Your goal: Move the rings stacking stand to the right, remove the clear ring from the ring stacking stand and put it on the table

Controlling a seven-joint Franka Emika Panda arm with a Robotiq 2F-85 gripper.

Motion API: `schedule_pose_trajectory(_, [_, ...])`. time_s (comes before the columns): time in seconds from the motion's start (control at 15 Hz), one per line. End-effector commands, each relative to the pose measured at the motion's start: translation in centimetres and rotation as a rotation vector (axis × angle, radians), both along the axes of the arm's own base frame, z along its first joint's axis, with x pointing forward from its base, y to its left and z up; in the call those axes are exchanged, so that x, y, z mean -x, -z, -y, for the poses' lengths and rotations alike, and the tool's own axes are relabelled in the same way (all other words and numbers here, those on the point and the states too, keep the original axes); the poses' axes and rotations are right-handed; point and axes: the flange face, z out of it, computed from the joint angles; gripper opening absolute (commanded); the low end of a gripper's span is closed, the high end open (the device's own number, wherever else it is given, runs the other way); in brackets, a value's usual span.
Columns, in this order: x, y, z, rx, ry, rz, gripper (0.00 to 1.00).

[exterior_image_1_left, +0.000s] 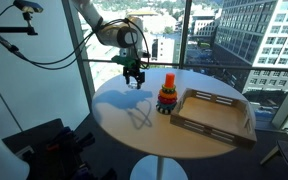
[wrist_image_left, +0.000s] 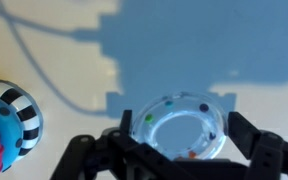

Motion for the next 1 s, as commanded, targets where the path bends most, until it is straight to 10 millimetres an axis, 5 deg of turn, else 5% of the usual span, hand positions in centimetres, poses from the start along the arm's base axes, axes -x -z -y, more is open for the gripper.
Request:
schedule_pose_trajectory(0.0, [-0.3,0.7,-0.3,0.025,0.010,-0.003,0.68])
schedule_pose_trajectory(0.93, [-0.2,4.9,-0.1,0.041,0.016,-0.029,0.68])
